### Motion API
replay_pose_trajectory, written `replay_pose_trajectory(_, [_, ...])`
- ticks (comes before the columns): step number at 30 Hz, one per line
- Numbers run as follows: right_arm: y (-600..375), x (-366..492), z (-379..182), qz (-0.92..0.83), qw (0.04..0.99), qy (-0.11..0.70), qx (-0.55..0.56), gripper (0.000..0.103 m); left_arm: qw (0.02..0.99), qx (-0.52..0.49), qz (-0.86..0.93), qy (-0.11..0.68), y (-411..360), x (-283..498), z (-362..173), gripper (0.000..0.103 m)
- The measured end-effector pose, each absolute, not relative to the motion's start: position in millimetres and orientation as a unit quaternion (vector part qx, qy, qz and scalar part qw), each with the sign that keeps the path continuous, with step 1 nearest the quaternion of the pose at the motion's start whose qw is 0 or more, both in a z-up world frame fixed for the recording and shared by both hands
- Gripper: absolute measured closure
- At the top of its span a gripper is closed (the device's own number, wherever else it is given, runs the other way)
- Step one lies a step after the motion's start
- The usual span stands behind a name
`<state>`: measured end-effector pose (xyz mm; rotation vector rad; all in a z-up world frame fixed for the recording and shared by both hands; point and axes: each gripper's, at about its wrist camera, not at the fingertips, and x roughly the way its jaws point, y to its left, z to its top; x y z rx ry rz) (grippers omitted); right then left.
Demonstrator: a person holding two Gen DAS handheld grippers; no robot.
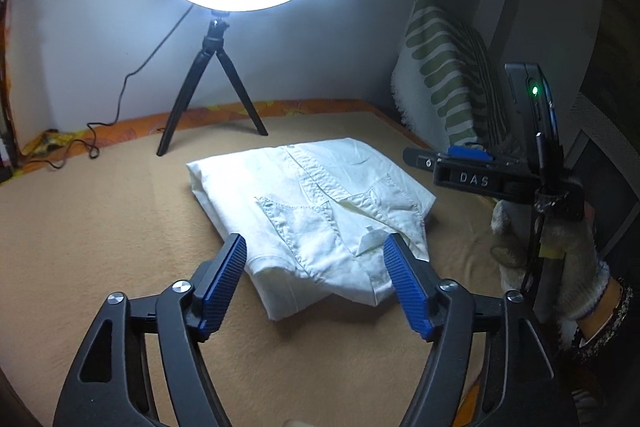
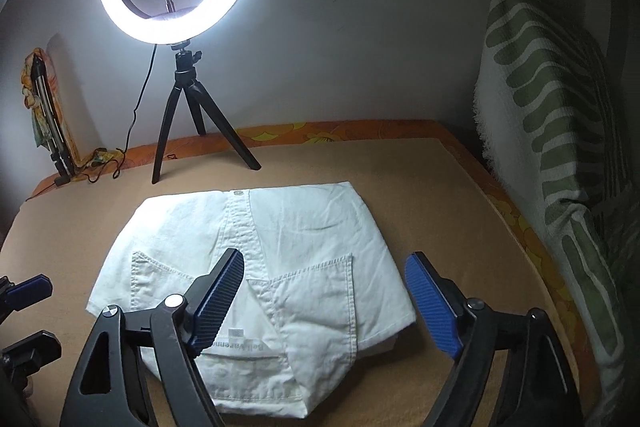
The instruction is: Fold small clothes
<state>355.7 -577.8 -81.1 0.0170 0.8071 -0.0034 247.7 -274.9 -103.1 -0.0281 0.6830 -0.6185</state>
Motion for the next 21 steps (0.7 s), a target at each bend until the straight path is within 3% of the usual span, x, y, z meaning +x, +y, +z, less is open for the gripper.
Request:
replay_pose_trajectory(14, [-561,296,-82,-0.015,0.931,0.365,0.022,0.009,0.905,0.011,-0.274,0.324,-255,205,-96,0.03])
replay_pose_trajectory(17, [-562,292,-83,-0.021,0.931,0.363,0.02,0.008,0.908,0.017,-0.266,0.322,-254,200,-96,0.019])
replay_pose_trajectory(21, [-562,288,-82,-0.023,0.933,0.36,0.02,0.008,0.909,0.027,-0.258,0.326,-255,195,-97,0.019])
